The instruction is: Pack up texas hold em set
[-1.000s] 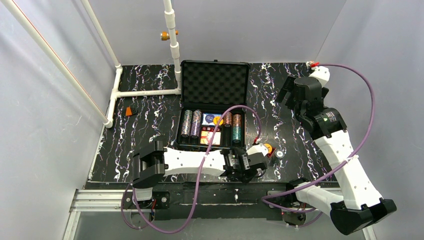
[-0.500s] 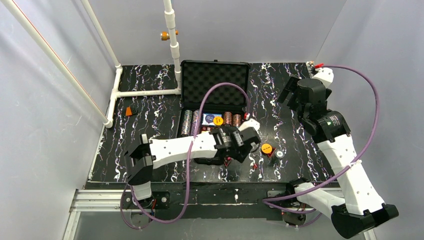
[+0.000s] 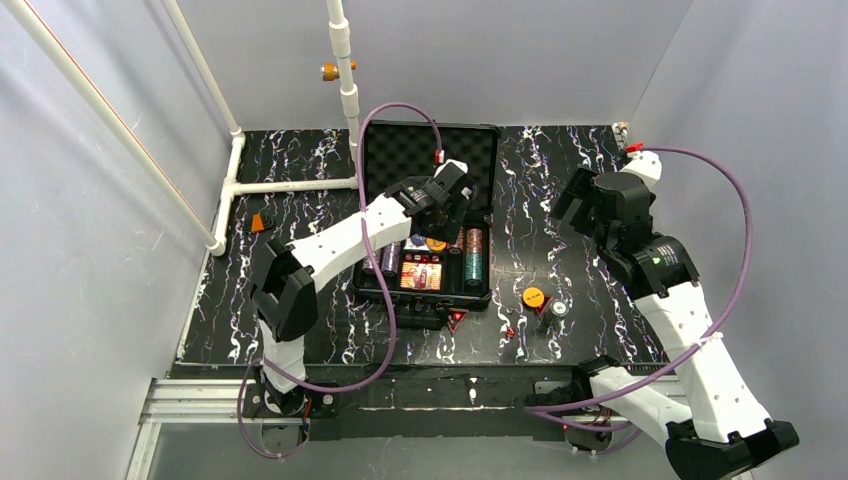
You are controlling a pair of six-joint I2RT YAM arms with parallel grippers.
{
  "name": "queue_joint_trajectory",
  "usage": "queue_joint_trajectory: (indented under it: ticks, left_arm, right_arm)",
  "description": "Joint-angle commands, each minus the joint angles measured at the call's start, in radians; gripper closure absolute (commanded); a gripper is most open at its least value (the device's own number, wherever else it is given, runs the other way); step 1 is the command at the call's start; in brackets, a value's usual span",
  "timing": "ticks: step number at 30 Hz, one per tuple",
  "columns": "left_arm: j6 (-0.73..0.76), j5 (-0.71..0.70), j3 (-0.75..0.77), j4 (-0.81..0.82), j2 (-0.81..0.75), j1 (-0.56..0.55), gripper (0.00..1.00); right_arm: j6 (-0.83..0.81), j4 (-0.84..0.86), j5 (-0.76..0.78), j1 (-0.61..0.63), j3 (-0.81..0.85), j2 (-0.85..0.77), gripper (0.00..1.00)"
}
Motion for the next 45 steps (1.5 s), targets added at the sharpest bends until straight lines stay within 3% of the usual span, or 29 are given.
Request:
queue_joint_trajectory:
  ticks: [1, 20, 45]
  left_arm:
    - [0.031, 0.021, 0.066, -0.006, 0.047, 0.074, 1.00]
    - [0.077, 0.082, 0.056, 0.049, 0.179, 0.182, 1.00]
    - [0.090, 0.088, -0.006, 0.121, 0.214, 0.207, 1.00]
  right_arm:
    - [0.009, 0.025, -0.025, 0.002, -0.005, -0.020, 0.00]
    - [0.011, 0.019, -0.045, 0.014, -0.025, -0.026, 0.00]
    - [0.010, 0.016, -0.047, 0.018, -0.030, -0.016, 0.00]
